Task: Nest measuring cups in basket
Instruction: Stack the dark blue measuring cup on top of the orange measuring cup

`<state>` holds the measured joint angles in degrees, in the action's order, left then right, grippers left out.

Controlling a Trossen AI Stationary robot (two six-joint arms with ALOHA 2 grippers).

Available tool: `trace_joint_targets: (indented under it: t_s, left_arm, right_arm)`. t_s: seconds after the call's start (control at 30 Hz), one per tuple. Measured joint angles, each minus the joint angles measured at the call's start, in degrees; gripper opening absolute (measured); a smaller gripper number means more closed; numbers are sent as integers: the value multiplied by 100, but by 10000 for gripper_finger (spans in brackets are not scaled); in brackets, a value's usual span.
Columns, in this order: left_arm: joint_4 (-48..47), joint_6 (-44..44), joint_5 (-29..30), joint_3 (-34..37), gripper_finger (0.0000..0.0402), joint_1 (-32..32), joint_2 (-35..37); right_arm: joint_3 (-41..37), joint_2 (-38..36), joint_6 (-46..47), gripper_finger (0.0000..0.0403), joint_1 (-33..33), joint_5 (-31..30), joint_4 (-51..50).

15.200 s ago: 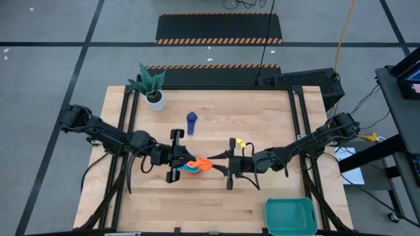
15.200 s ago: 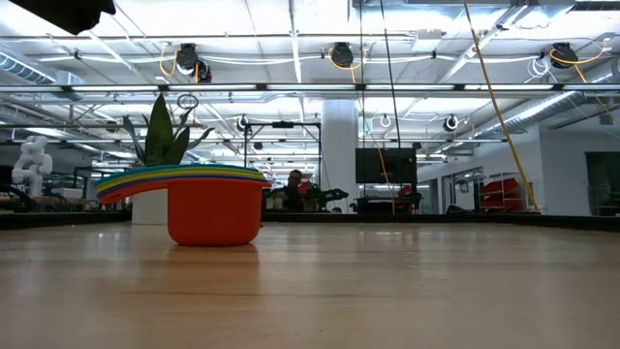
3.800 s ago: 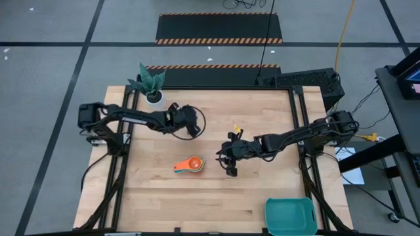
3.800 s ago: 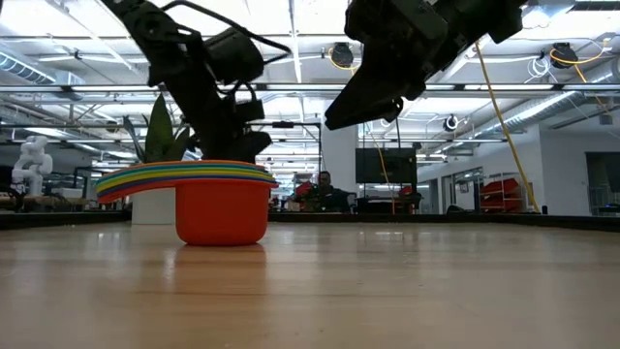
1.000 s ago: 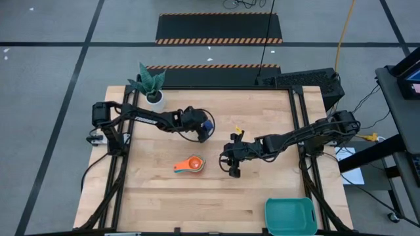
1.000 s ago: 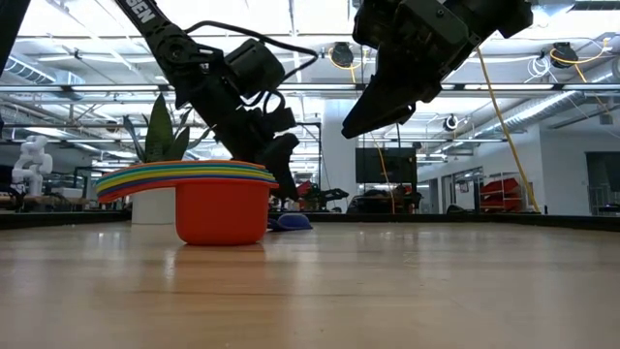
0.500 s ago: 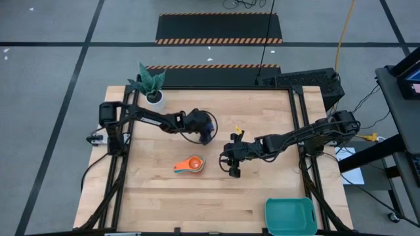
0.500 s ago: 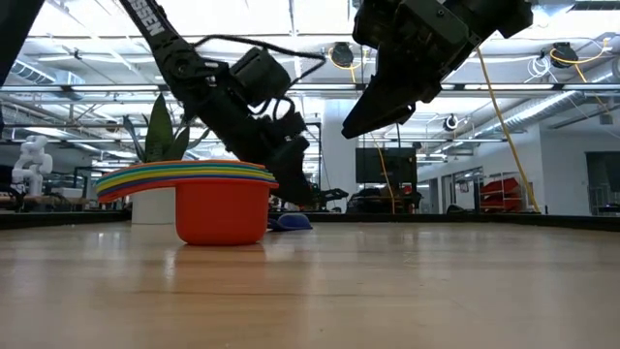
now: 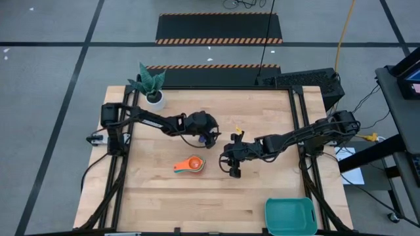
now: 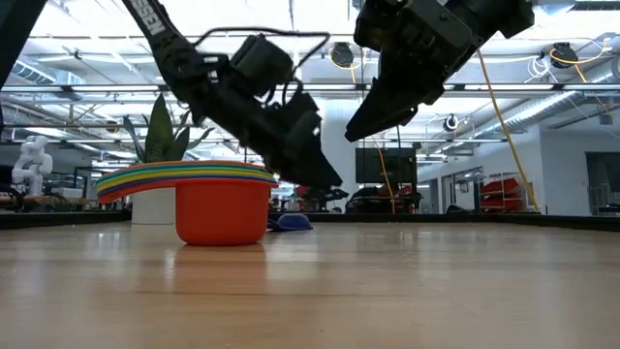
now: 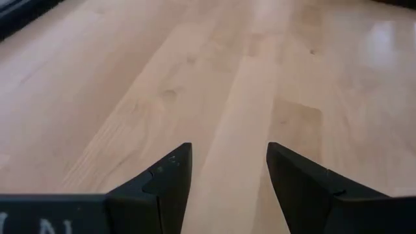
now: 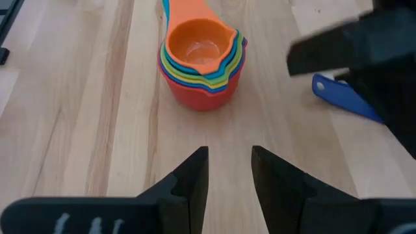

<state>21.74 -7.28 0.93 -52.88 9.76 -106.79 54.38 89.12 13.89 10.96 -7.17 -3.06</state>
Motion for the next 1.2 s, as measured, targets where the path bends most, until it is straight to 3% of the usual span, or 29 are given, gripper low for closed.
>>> trace_joint_targets:
  t_s: [0.23, 0.47, 0.57, 0.97, 1.2]
  left_arm:
    - [-1132, 612, 322, 2, 202, -177, 812]
    - [-2641, 898, 1512, 0, 202, -395, 1322]
    - [-2880, 867, 1813, 6, 202, -329, 1246]
    - [-2826, 969, 1815, -178, 202, -317, 347]
    - [-2806, 977, 1688, -640, 202, -346, -113]
  right_arm:
    - [-1, 0, 0, 112, 2, -1, -193]
    - [-1, 0, 0, 112, 2, -1, -191]
    - [-1, 0, 28, 112, 2, -1, -170]
    - [-1, -2, 0, 112, 2, 10, -252]
    - [1, -346, 102, 112, 4, 298, -1062]
